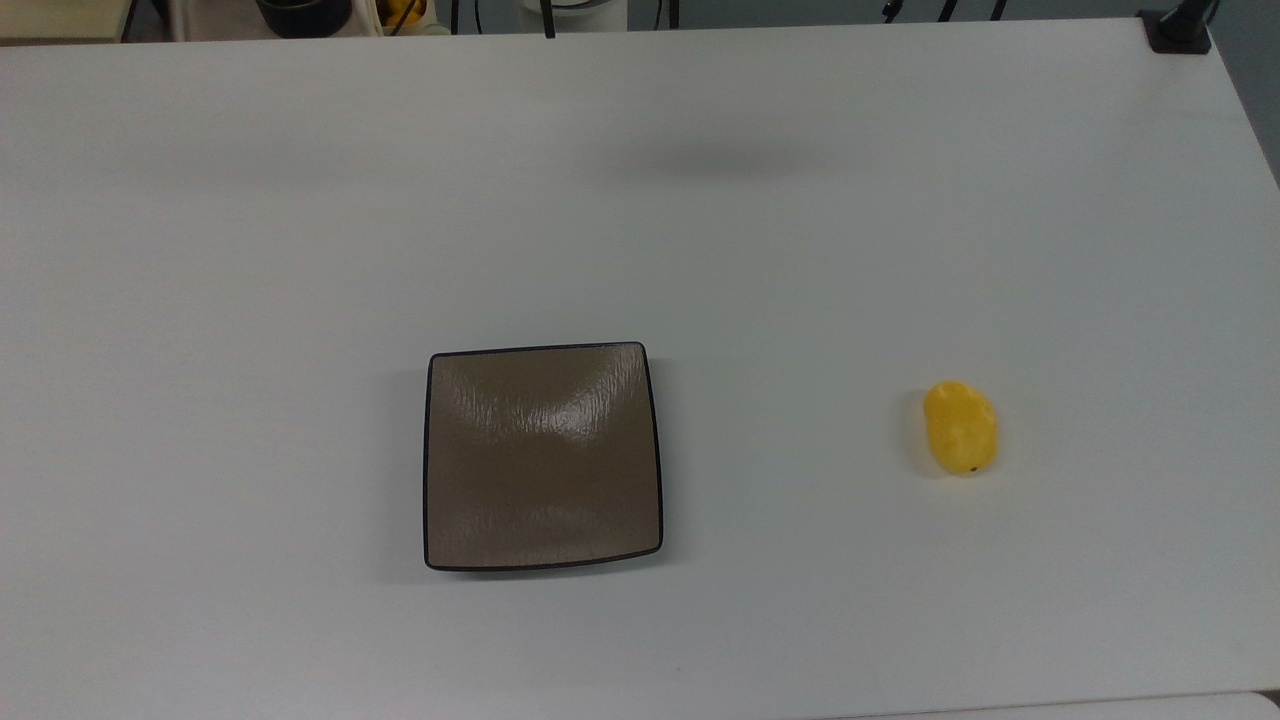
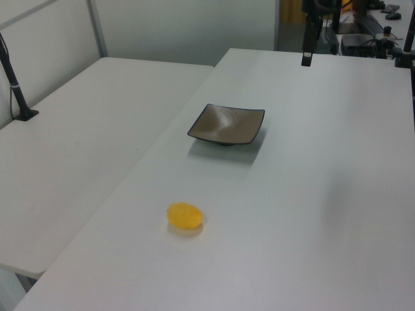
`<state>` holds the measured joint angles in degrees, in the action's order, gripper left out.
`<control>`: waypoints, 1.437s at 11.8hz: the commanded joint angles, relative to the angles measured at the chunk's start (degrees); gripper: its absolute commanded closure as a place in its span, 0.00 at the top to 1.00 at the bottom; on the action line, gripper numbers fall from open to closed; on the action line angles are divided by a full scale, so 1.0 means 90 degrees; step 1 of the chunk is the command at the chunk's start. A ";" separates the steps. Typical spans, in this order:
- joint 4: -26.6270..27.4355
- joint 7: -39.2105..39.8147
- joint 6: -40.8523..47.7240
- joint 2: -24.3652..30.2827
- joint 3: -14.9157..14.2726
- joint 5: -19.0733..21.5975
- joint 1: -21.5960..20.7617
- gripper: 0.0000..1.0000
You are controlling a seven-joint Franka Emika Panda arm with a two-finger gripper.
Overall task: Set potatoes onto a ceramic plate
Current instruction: 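Move the open gripper from above the table toward the yellow potato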
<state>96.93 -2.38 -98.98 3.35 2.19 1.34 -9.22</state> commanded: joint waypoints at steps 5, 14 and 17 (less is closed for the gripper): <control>0.0060 0.0109 -0.0116 -0.0030 0.0001 0.0144 -0.0117 1.00; -0.1714 -0.1472 -0.0184 -0.1347 0.0001 0.0056 -0.0879 1.00; -0.2127 -0.1940 -0.0602 -0.1835 -0.0009 0.0046 -0.1201 1.00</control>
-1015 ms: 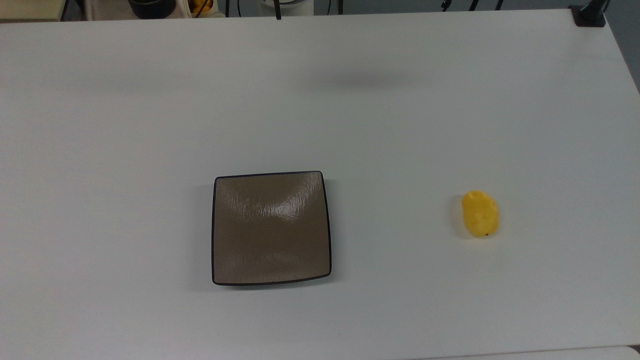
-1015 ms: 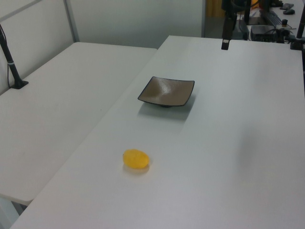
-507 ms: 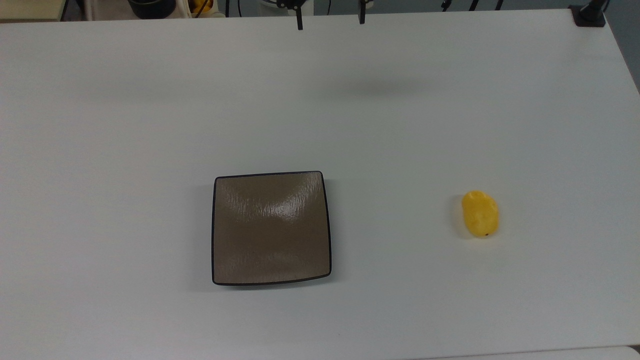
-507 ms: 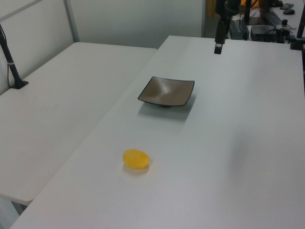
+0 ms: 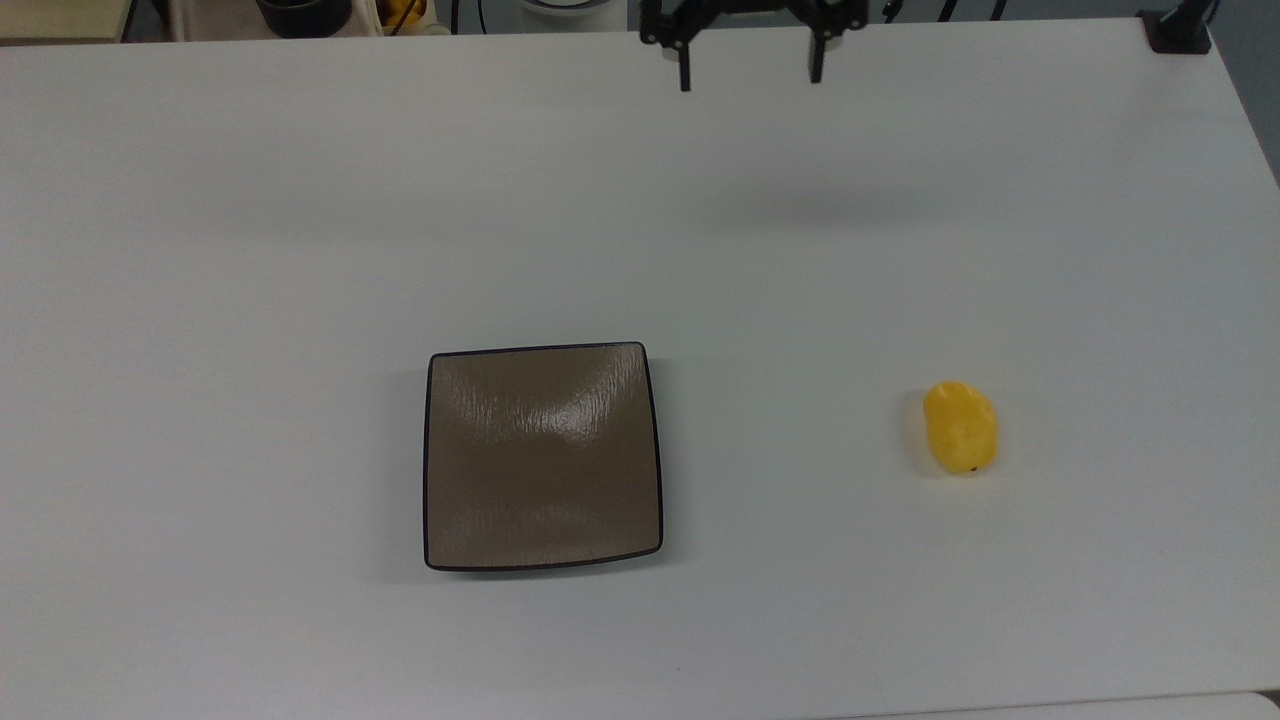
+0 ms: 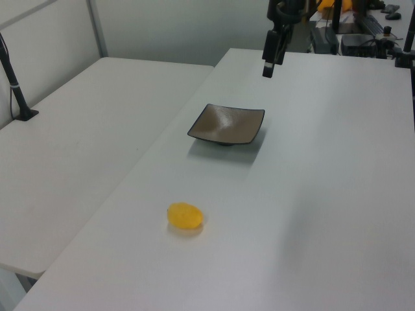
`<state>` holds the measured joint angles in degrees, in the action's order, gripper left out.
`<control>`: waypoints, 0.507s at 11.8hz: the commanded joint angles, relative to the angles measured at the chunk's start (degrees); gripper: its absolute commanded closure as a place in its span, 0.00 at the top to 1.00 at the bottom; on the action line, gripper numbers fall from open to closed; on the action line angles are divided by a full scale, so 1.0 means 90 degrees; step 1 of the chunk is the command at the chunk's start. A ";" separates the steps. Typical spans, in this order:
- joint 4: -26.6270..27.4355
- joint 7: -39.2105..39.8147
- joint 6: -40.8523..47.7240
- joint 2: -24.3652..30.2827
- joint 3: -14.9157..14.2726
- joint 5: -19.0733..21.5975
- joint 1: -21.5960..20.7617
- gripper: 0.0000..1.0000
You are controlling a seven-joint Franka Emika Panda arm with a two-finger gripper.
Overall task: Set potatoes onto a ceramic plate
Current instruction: 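Lower the open gripper over the yellow potato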
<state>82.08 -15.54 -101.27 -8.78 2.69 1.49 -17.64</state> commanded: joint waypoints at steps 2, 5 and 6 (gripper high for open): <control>-0.1061 -0.0695 -0.0349 -0.1024 -0.0064 0.0010 -0.0461 1.00; -0.1395 -0.1045 -0.0873 -0.1620 -0.0074 -0.0067 -0.0695 1.00; -0.1396 -0.1086 -0.1186 -0.1747 -0.0064 -0.0203 -0.0774 1.00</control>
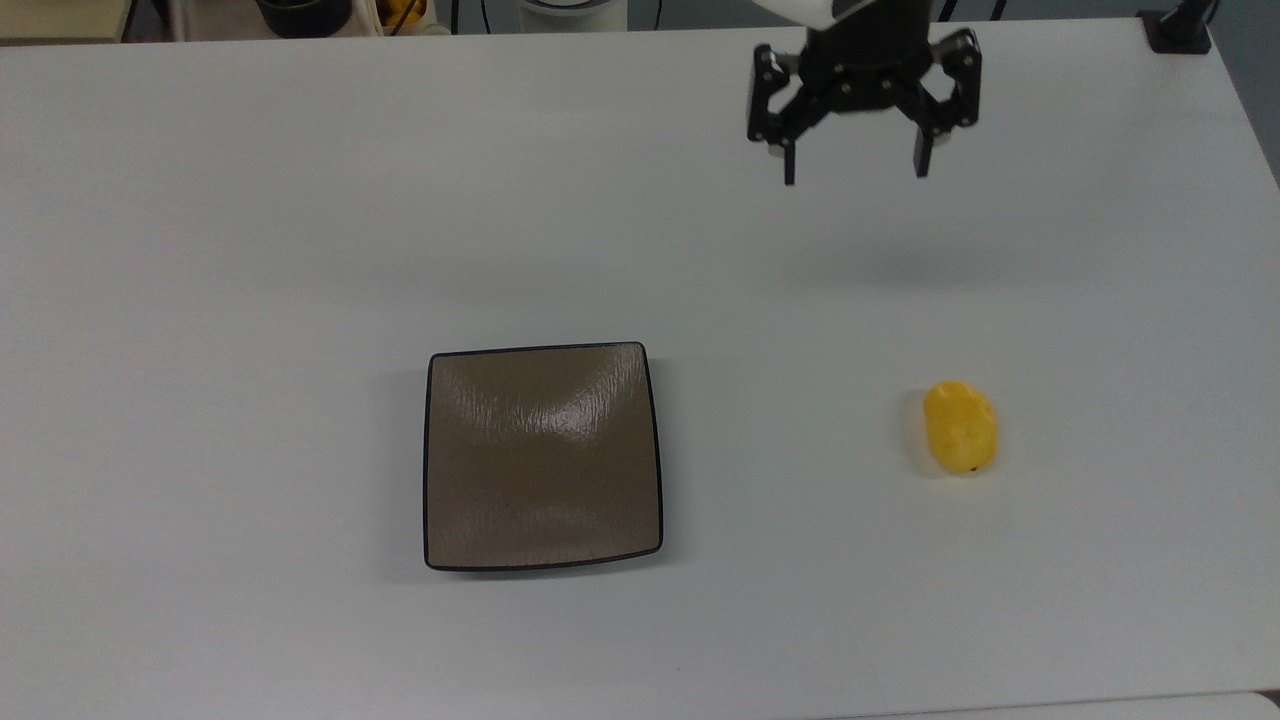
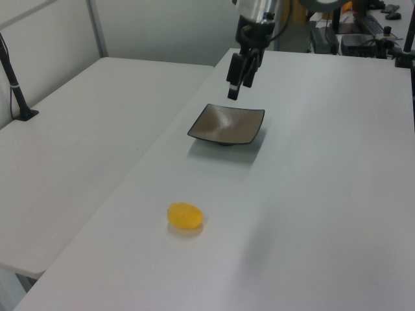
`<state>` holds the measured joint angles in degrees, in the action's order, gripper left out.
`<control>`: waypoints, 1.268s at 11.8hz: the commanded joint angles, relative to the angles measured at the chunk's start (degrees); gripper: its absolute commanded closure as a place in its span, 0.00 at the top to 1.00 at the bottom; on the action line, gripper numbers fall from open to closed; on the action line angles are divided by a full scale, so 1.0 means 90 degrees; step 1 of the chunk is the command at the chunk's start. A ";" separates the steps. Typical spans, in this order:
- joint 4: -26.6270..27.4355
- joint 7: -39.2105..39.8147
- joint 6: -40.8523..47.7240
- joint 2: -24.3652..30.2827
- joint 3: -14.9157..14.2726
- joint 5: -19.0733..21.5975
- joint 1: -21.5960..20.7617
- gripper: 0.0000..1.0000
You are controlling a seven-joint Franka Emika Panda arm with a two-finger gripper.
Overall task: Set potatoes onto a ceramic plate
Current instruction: 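Lower the open gripper over the yellow potato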
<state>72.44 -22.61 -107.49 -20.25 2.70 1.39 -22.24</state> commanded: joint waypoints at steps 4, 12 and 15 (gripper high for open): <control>-0.0490 -0.0310 -0.1540 -0.1186 -0.0075 -0.0281 -0.0478 1.00; -0.0549 -0.0340 -0.2802 -0.2290 -0.0173 -0.0769 -0.1074 1.00; -0.0646 -0.0641 -0.3172 -0.2700 -0.0192 -0.1031 -0.1181 1.00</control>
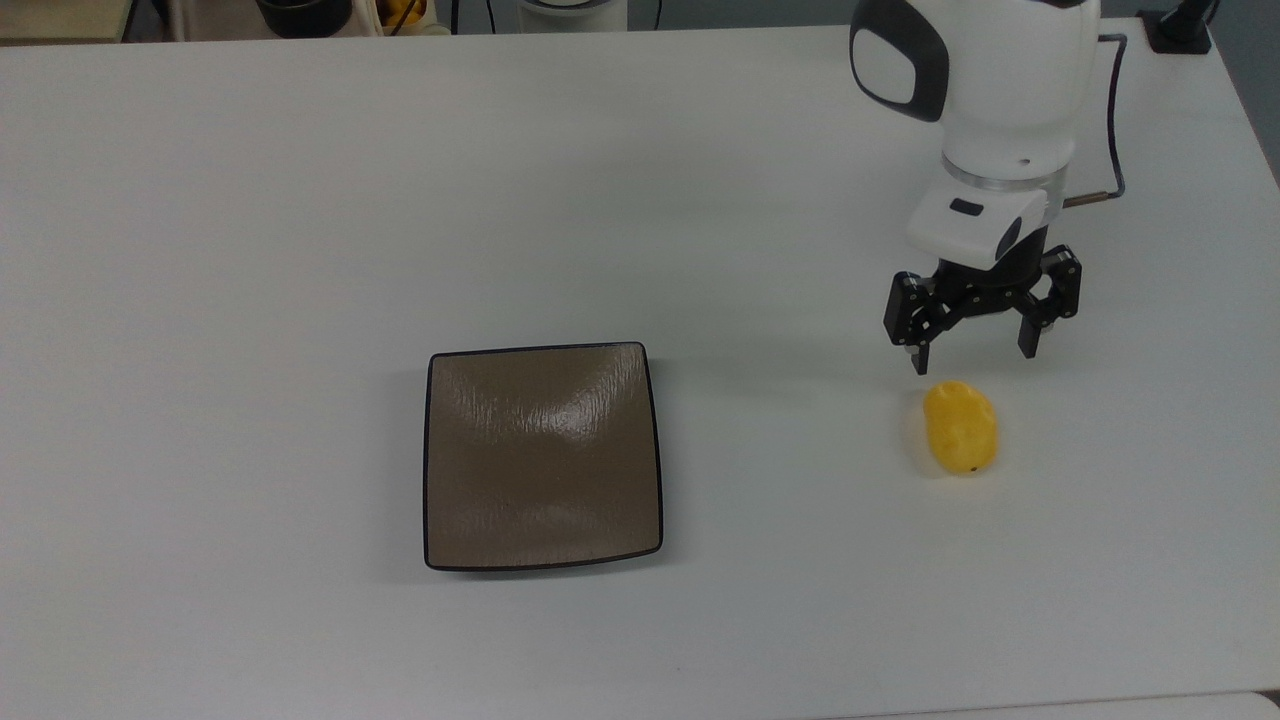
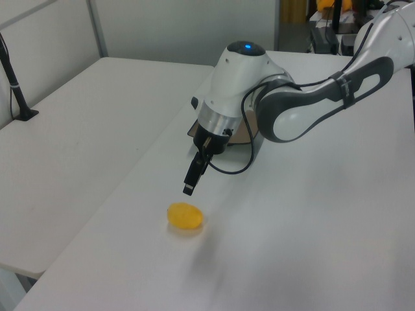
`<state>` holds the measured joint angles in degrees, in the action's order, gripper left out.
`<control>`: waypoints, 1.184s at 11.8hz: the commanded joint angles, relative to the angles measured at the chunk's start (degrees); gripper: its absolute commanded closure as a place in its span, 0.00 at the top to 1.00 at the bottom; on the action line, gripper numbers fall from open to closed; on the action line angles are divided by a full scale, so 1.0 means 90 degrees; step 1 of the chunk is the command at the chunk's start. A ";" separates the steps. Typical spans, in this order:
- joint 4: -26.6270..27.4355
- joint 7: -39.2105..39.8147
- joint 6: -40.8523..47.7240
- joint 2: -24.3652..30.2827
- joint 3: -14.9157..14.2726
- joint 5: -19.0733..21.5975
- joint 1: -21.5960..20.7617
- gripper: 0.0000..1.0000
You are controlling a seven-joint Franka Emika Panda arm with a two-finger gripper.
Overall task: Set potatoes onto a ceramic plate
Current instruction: 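Lower the open gripper over the yellow potato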
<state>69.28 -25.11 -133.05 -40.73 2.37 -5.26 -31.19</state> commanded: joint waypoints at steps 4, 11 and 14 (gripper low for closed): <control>-0.0539 -0.0531 -0.0606 -0.0952 -0.0155 -0.0558 -0.0226 1.00; -0.0568 -0.0550 -0.1271 -0.1343 -0.0155 -0.0812 -0.0255 1.00; -0.0559 -0.0619 -0.1407 -0.1392 -0.0204 -0.0939 -0.0255 0.98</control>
<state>65.91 -28.65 -143.65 -51.91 2.02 -12.34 -32.47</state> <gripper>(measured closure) 0.000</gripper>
